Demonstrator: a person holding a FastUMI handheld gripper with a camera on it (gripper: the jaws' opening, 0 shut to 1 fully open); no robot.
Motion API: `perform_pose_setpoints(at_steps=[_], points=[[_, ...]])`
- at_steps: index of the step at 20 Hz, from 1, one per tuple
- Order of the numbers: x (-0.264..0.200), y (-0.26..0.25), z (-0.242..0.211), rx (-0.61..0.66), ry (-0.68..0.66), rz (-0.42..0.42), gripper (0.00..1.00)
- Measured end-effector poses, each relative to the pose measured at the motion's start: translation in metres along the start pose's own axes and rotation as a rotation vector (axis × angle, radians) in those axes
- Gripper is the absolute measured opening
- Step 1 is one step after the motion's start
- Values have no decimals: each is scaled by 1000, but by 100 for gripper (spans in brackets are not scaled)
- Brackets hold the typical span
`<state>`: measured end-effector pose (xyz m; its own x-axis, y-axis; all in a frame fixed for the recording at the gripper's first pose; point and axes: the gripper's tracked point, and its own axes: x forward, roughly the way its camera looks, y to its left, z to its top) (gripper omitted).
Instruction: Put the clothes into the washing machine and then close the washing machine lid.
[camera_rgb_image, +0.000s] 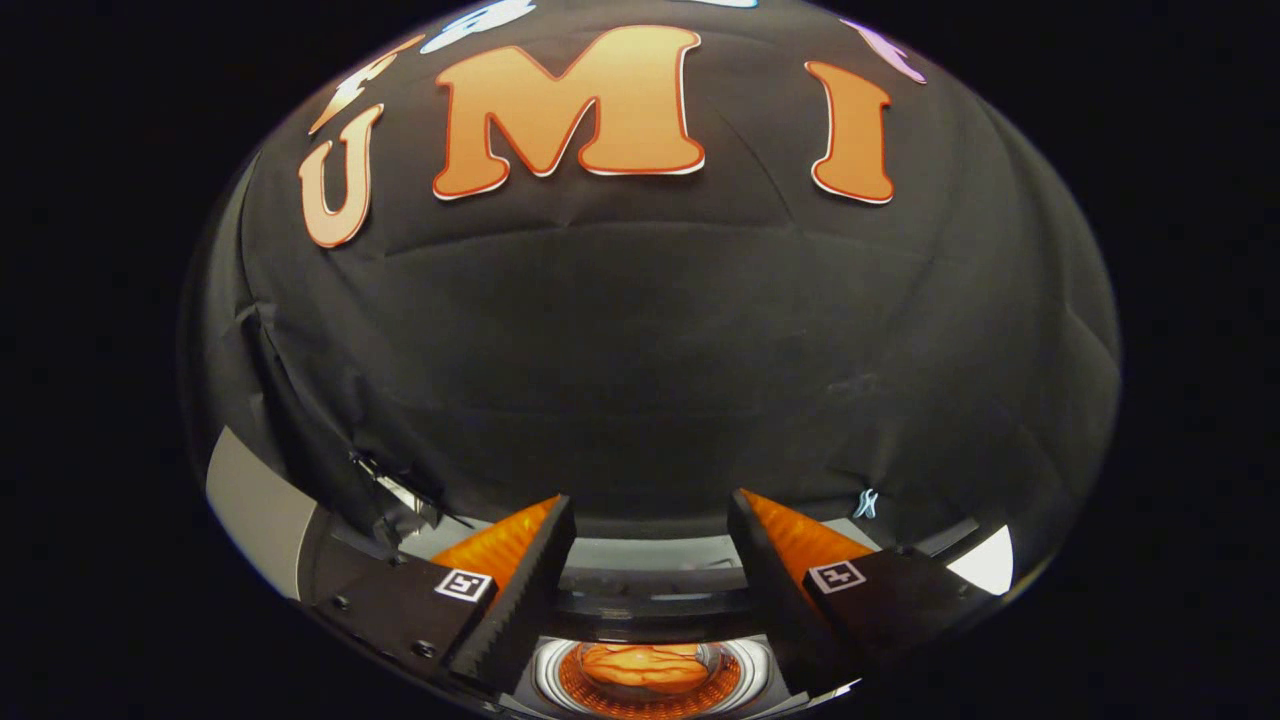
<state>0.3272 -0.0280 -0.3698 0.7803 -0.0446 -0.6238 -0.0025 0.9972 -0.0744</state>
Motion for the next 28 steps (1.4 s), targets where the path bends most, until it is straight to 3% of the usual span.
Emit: perform_pose_setpoints(at_steps=[15,28], points=[[-43,2,-28,-3,-39,15,99],[-96,5,-96,10,-18,3,99]])
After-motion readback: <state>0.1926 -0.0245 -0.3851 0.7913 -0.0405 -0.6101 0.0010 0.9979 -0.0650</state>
